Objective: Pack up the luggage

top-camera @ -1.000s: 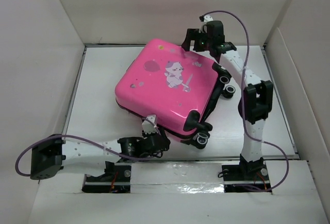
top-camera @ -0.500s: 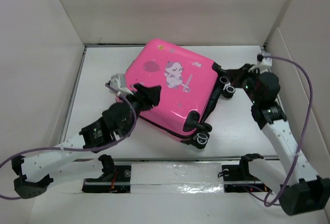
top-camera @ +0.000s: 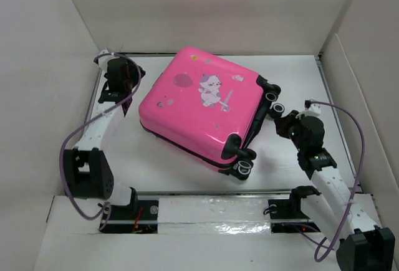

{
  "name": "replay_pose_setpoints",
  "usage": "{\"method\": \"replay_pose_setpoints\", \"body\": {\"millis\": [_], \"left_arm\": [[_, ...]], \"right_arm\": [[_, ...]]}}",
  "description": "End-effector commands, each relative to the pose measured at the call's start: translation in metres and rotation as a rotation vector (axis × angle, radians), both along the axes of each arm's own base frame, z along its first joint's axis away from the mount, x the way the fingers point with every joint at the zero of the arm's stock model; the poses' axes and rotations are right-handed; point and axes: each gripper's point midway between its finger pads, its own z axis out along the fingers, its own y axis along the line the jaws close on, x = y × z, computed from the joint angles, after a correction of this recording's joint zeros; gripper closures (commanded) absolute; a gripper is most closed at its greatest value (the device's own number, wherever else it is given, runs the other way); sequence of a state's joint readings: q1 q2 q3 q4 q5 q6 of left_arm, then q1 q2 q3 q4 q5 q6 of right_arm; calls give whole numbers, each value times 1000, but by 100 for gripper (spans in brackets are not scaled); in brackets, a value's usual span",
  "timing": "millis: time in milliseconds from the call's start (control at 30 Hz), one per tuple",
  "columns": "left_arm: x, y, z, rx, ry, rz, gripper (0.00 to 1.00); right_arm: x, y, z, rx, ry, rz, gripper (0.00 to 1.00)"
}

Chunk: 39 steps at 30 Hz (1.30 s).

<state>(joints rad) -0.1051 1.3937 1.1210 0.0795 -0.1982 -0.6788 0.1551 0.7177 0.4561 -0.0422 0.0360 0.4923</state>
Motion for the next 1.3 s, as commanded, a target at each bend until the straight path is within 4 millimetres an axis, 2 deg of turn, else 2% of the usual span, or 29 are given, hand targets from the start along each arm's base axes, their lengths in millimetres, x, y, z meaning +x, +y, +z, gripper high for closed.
{"method": "replay_pose_setpoints", "body": {"millis": [0, 33, 67, 133, 167, 267, 367, 400, 500, 533, 600, 633, 667, 700, 733, 767, 800, 833, 867, 900, 933, 967, 1000, 1067, 1100, 1133, 1200, 1233, 1267], "left_arm": [[18, 2, -4, -53, 30, -70, 48], [22, 9, -13, -60, 50, -64, 48], [28, 11, -35, -70, 102, -71, 48], [33, 10, -53, -104, 142, -110, 48], [36, 14, -74, -109, 192, -109, 48], [40, 8, -104, -118, 272, -145, 48], [34, -9, -125, -169, 286, -188, 48], [20, -14, -144, -184, 333, -188, 48], [14, -35, -135, -200, 256, -210, 48], [0, -39, -149, -202, 281, -212, 48], [-10, -50, -145, -187, 250, -207, 48], [-25, -53, -160, -181, 279, -208, 48], [-30, -58, -155, -174, 256, -215, 48], [-42, -58, -168, -157, 281, -200, 48], [-51, -72, -170, -141, 285, -230, 48], [-56, -76, -165, -130, 269, -232, 48], [-60, -79, -166, -107, 262, -224, 48], [-71, -83, -174, -97, 281, -232, 49], [-80, -98, -170, -89, 270, -267, 49], [-85, -101, -169, -78, 262, -264, 49], [-98, -104, -178, -78, 280, -266, 49], [-108, -117, -171, -80, 259, -302, 49], [-119, -117, -179, -72, 266, -300, 49], [-132, -122, -175, -86, 254, -304, 50], [-139, -128, -175, -87, 247, -319, 50], [-148, -127, -182, -87, 258, -322, 50], [-154, -131, -175, -111, 234, -331, 50], [-159, -133, -176, -115, 237, -342, 50], [-162, -136, -171, -127, 224, -349, 50]], "right_arm": [[13, 11, 2, 20, -27, 62, 90], [18, 16, 4, 27, -38, 79, 90], [22, 19, 3, 38, -33, 94, 90], [31, 27, -9, 36, 7, 119, 89], [36, 32, -7, 32, 4, 128, 89], [48, 41, -19, 22, 44, 147, 89], [64, 49, -25, 24, 62, 154, 89], [70, 55, -19, 26, 55, 168, 89], [82, 71, -24, 26, 68, 204, 89], [90, 79, -13, 27, 48, 220, 89], [99, 89, -19, 8, 67, 235, 89], [107, 101, -6, 7, 39, 260, 89], [113, 102, -5, -10, 38, 268, 89], [118, 111, -14, -23, 64, 289, 89], [122, 118, -13, -28, 63, 310, 89], [135, 126, 4, -33, 24, 338, 89], [141, 131, 7, -40, 23, 364, 89], [145, 137, -8, -52, 72, 393, 88], [158, 142, 10, -67, 35, 409, 88], [163, 145, 12, -76, 38, 427, 87], [164, 149, 1, -85, 77, 451, 87], [168, 150, 5, -97, 71, 460, 87], [173, 153, 14, -95, 58, 468, 86], [179, 157, 18, -102, 48, 482, 84], [186, 160, 33, -103, 20, 490, 82], [186, 163, 33, -105, 37, 506, 80], [195, 168, 25, -132, 71, 537, 78], [202, 171, 41, -140, 68, 550, 77], [208, 173, 36, -154, 79, 560, 77]]}}
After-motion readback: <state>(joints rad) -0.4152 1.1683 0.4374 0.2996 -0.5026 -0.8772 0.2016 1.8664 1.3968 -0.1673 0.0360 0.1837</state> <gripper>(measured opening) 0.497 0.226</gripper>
